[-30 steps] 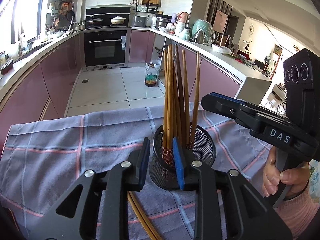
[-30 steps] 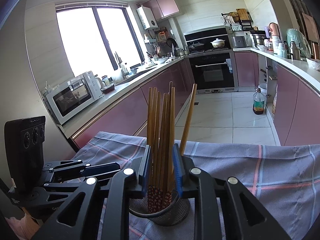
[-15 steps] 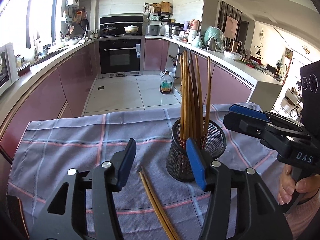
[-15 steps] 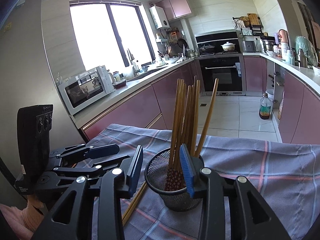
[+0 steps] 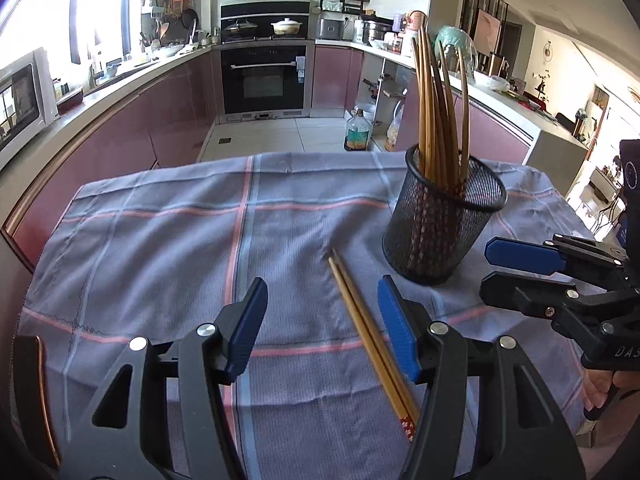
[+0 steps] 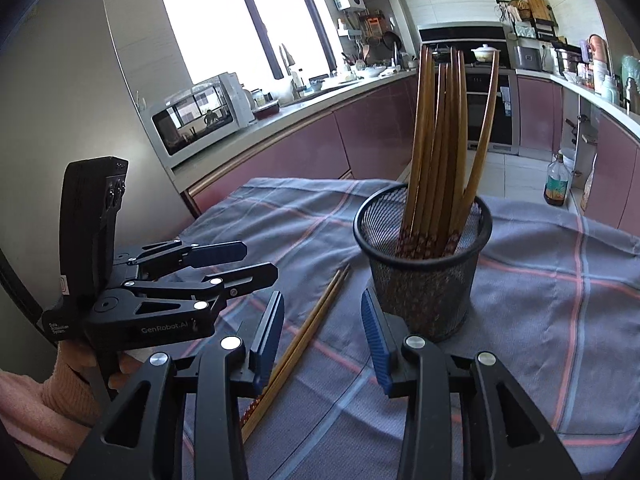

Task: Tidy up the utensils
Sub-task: 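Open both grippers and move them back to the last chopsticks on the cloth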

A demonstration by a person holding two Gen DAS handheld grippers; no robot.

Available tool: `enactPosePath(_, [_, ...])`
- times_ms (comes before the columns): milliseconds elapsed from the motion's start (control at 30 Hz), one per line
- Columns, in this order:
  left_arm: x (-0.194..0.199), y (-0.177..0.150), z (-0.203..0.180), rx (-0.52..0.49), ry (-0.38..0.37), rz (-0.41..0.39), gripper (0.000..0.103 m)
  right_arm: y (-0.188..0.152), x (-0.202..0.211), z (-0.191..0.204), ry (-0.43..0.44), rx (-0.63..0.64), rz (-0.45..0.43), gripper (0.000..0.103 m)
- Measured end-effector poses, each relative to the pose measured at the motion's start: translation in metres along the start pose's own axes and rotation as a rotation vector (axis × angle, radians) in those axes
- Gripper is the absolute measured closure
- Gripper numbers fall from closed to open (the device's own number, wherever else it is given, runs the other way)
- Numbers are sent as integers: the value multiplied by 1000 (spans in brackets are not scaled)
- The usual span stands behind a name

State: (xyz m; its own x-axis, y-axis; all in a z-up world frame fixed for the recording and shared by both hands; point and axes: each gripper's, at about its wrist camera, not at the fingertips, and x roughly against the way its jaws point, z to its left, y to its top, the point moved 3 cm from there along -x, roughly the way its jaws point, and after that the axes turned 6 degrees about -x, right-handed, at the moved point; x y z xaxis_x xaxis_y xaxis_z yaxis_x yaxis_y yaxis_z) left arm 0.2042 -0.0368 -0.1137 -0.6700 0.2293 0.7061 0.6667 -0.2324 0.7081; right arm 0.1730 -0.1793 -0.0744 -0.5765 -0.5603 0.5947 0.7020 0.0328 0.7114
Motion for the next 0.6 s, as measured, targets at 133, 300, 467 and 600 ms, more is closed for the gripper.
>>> enactPosePath(133, [-12,-22,-1,4,-12,54,46,-12,-13,0,2,-19,50,65])
enactPosePath(300, [-19,-36,-8,6,-39,84,46,-19,-19,-2,2,-42,76,63])
enactPosePath(467, [-26,-42,-13,1,-31,108,46,-26,-22,-1,-5,-50,88,63])
enactPosePath(600, [-30,-43,-17,0,-22,118,47,-28,-23,-1,-3,-58,94,62])
